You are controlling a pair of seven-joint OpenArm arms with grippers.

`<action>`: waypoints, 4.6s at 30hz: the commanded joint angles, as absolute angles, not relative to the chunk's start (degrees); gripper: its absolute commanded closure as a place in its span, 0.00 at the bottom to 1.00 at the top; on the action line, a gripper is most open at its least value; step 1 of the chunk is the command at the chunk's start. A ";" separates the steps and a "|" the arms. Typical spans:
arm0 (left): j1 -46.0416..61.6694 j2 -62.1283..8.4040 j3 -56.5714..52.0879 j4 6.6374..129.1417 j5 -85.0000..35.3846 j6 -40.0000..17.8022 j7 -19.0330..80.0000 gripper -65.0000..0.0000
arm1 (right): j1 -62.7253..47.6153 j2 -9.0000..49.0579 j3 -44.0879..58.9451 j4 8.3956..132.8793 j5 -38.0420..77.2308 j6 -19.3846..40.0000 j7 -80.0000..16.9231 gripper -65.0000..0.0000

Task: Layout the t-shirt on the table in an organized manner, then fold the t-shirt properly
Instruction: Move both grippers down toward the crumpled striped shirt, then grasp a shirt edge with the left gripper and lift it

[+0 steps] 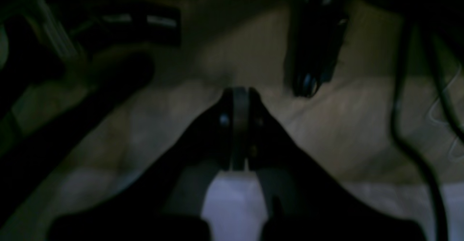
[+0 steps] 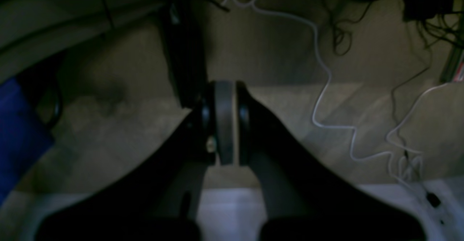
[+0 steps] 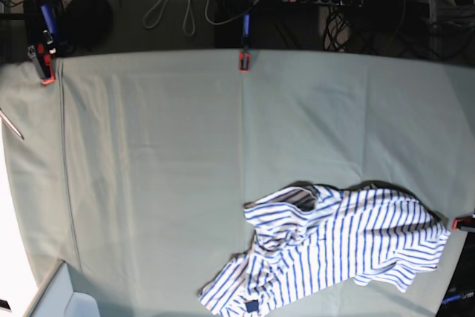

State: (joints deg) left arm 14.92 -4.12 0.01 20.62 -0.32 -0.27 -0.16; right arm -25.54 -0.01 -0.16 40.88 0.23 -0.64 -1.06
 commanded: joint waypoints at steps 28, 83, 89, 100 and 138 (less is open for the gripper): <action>38.11 -19.12 -0.04 99.74 -28.44 0.22 0.48 1.00 | -46.29 4.53 -0.22 107.47 0.22 0.31 -0.57 1.00; 39.60 -2.68 -30.37 107.12 -28.00 -0.22 6.11 0.49 | 24.22 -1.10 -33.01 53.14 0.22 0.48 -7.69 0.41; 40.22 -4.35 -30.55 107.21 -28.00 -0.22 6.11 0.49 | 33.98 -6.02 -32.92 29.58 0.22 0.48 4.70 0.41; 40.13 -4.00 -32.66 107.03 -28.00 -0.22 6.11 0.49 | 37.05 -8.57 -32.84 15.87 0.22 0.48 16.13 0.41; -24.92 1.36 -5.85 39.87 -17.10 -0.13 5.58 0.49 | 29.58 -0.13 -32.48 16.13 0.31 0.04 16.22 0.41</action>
State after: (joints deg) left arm -22.96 0.82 -5.89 39.11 -17.12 0.25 6.70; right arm 29.76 -0.75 -32.53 16.62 1.34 0.19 21.17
